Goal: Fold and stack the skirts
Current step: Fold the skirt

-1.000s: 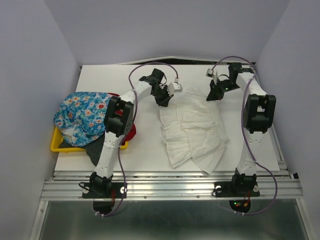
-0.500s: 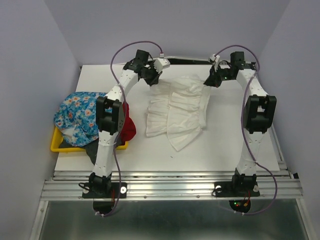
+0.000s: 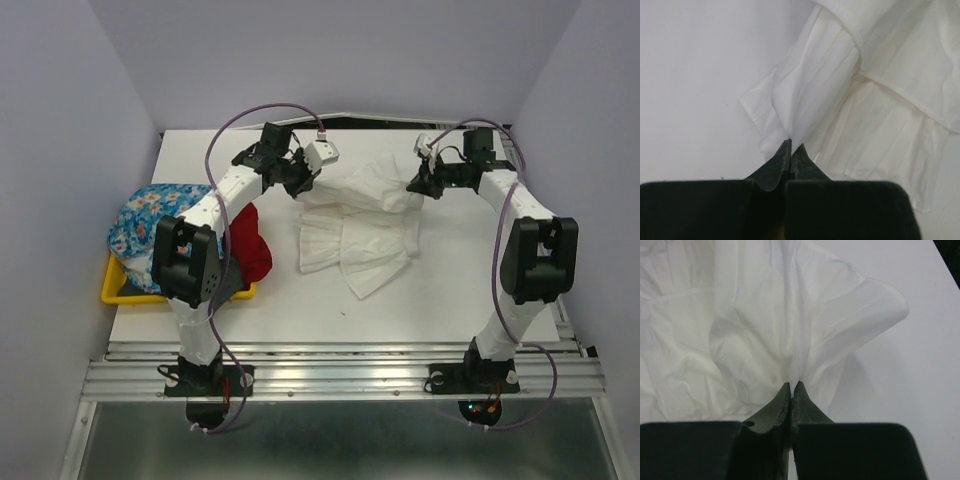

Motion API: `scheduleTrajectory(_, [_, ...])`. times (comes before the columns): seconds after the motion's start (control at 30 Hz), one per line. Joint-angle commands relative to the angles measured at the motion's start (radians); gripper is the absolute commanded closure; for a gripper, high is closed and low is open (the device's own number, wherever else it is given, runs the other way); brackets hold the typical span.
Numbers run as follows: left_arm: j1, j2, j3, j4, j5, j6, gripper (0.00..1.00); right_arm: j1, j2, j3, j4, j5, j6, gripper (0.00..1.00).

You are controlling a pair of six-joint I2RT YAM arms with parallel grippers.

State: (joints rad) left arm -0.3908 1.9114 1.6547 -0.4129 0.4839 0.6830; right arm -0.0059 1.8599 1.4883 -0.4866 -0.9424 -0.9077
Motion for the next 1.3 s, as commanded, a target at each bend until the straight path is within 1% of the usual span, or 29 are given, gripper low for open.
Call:
scheduleTrajectory(0.0, [-0.026, -0.109, -0.143, 0.065, -0.044, 0.052, 1.0, 0.029, -0.106, -0.132, 0.129, 0.022, -0.138, 0.99])
scheduleTrajectory(0.03, [-0.034, -0.12, -0.176, 0.091, -0.068, 0.055, 1.0, 0.04, -0.129, -0.182, 0.128, 0.042, -0.181, 0.99])
scheduleTrajectory(0.1, [-0.06, -0.135, -0.252, 0.106, -0.09, 0.067, 1.0, 0.05, -0.143, -0.232, 0.126, 0.056, -0.209, 0.99])
scheduleTrajectory(0.13, [-0.066, -0.135, -0.277, 0.123, -0.102, 0.064, 1.0, 0.061, -0.154, -0.279, 0.129, 0.069, -0.235, 0.99])
scheduleTrajectory(0.23, [-0.082, -0.126, -0.341, 0.14, -0.116, 0.05, 1.0, 0.086, -0.172, -0.354, 0.147, 0.097, -0.293, 0.98])
scheduleTrajectory(0.3, [-0.089, -0.126, -0.381, 0.151, -0.12, 0.043, 1.0, 0.096, -0.186, -0.436, 0.184, 0.112, -0.307, 0.98])
scheduleTrajectory(0.37, [-0.101, -0.136, -0.424, 0.181, -0.133, 0.036, 1.0, 0.107, -0.211, -0.502, 0.215, 0.125, -0.333, 0.95])
scheduleTrajectory(0.4, [-0.105, -0.138, -0.434, 0.195, -0.139, 0.033, 1.0, 0.107, -0.218, -0.517, 0.223, 0.128, -0.338, 0.92])
scheduleTrajectory(0.43, [-0.109, -0.137, -0.44, 0.197, -0.143, 0.033, 1.0, 0.118, -0.226, -0.529, 0.226, 0.131, -0.336, 0.83])
scheduleTrajectory(0.47, [-0.112, -0.14, -0.446, 0.201, -0.154, 0.026, 0.96, 0.118, -0.241, -0.537, 0.22, 0.128, -0.338, 0.79])
scheduleTrajectory(0.5, [-0.114, -0.144, -0.455, 0.21, -0.157, 0.02, 0.89, 0.118, -0.252, -0.545, 0.214, 0.126, -0.33, 0.66])
scheduleTrajectory(0.57, [-0.114, -0.167, -0.466, 0.223, -0.168, 0.015, 0.73, 0.118, -0.278, -0.551, 0.194, 0.116, -0.324, 0.58])
scheduleTrajectory(0.63, [-0.112, -0.193, -0.486, 0.241, -0.171, 0.009, 0.64, 0.118, -0.332, -0.566, 0.187, 0.111, -0.327, 0.5])
scheduleTrajectory(0.67, [-0.114, -0.221, -0.495, 0.244, -0.166, 0.001, 0.56, 0.118, -0.35, -0.571, 0.171, 0.105, -0.332, 0.49])
scheduleTrajectory(0.73, [-0.12, -0.248, -0.506, 0.246, -0.145, -0.003, 0.54, 0.118, -0.398, -0.582, 0.148, 0.091, -0.352, 0.45])
scheduleTrajectory(0.87, [-0.166, -0.33, -0.561, 0.237, -0.117, 0.044, 0.54, 0.129, -0.433, -0.589, 0.027, 0.088, -0.411, 0.45])
scheduleTrajectory(0.9, [-0.181, -0.342, -0.572, 0.232, -0.12, 0.044, 0.54, 0.139, -0.433, -0.592, 0.005, 0.088, -0.428, 0.46])
scheduleTrajectory(0.93, [-0.213, -0.36, -0.581, 0.218, -0.122, 0.07, 0.55, 0.139, -0.433, -0.599, -0.021, 0.096, -0.466, 0.5])
scheduleTrajectory(0.97, [-0.227, -0.37, -0.588, 0.208, -0.119, 0.082, 0.55, 0.139, -0.435, -0.6, -0.044, 0.099, -0.465, 0.51])
scheduleTrajectory(1.0, [-0.24, -0.38, -0.602, 0.198, -0.119, 0.095, 0.55, 0.139, -0.436, -0.602, -0.058, 0.1, -0.433, 0.51])
scheduleTrajectory(1.03, [-0.262, -0.4, -0.61, 0.189, -0.12, 0.105, 0.55, 0.139, -0.435, -0.597, -0.041, 0.103, -0.331, 0.52])
scheduleTrajectory(1.07, [-0.273, -0.41, -0.618, 0.191, -0.123, 0.11, 0.55, 0.139, -0.427, -0.585, -0.026, 0.109, -0.285, 0.52])
scheduleTrajectory(1.1, [-0.286, -0.42, -0.631, 0.191, -0.128, 0.112, 0.55, 0.139, -0.415, -0.538, -0.015, 0.116, -0.231, 0.52])
scheduleTrajectory(1.13, [-0.302, -0.426, -0.639, 0.197, -0.155, 0.115, 0.54, 0.139, -0.4, -0.507, -0.004, 0.119, -0.097, 0.54])
scheduleTrajectory(1.17, [-0.342, -0.43, -0.651, 0.2, -0.174, 0.112, 0.52, 0.126, -0.36, -0.434, 0.017, 0.108, -0.035, 0.54])
scheduleTrajectory(1.2, [-0.362, -0.43, -0.656, 0.204, -0.195, 0.105, 0.51, 0.103, -0.335, -0.392, 0.016, 0.064, 0.074, 0.55])
scheduleTrajectory(1.23, [-0.384, -0.428, -0.662, 0.212, -0.206, 0.099, 0.48, 0.103, -0.312, -0.352, 0.016, 0.063, 0.117, 0.55])
scheduleTrajectory(1.27, [-0.422, -0.422, -0.679, 0.226, -0.218, 0.072, 0.45, 0.089, -0.279, -0.317, 0.014, 0.019, 0.156, 0.55])
